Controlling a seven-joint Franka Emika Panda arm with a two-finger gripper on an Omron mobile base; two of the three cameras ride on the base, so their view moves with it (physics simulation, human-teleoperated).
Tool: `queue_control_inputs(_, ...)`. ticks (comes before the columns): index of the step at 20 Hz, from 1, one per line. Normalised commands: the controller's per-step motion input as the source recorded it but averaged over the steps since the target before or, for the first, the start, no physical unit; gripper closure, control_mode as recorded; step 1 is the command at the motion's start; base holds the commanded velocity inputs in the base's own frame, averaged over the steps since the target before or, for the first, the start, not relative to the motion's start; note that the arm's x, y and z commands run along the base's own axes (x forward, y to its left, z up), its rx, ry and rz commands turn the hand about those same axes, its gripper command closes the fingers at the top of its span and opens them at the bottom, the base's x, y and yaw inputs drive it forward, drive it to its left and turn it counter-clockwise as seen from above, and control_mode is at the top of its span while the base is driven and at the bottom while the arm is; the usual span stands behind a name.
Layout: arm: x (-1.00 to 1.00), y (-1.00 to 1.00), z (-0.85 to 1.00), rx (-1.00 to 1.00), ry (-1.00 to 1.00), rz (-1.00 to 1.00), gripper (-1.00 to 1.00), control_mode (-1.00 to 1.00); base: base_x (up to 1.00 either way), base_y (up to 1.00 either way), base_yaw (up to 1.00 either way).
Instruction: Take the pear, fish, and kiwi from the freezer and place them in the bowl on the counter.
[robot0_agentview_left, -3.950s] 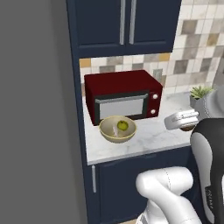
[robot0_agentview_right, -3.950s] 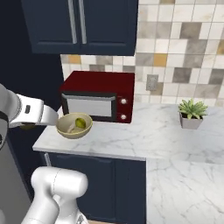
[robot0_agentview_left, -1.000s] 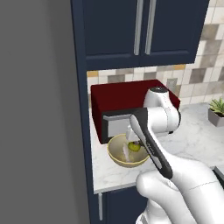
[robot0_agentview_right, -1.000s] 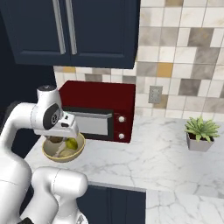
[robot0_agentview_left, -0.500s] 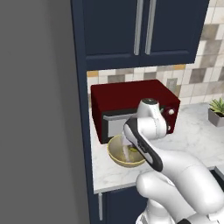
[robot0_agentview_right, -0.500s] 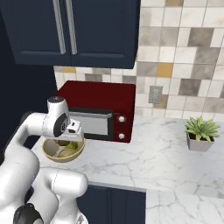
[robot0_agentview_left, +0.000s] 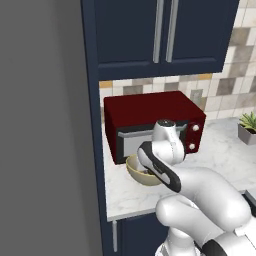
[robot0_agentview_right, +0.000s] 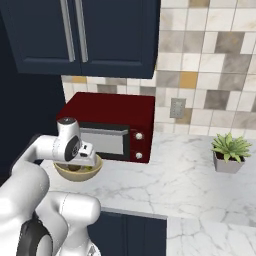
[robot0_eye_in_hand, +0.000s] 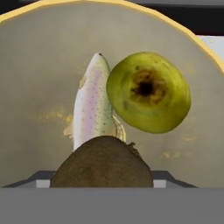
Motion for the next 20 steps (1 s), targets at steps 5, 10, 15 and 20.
queue_control_inputs(5, 0.0, 0.0, -0.01, 0.0, 0.0, 0.0, -1.0, -1.0, 0.0, 0.0, 0.0)
queue_control_inputs(10, 0.0, 0.0, 0.0, 0.0, 0.0, 0.0, -1.0, -1.0, 0.0, 0.0, 0.0)
queue_control_inputs(15, -0.1, 0.0, 0.0, 0.0, 0.0, 0.0, -1.0, -1.0, 0.0, 0.0, 0.0)
queue_control_inputs(20, -0.4, 0.0, 0.01, 0.0, 0.0, -0.02, -1.0, -1.0, 0.0, 0.0, 0.0)
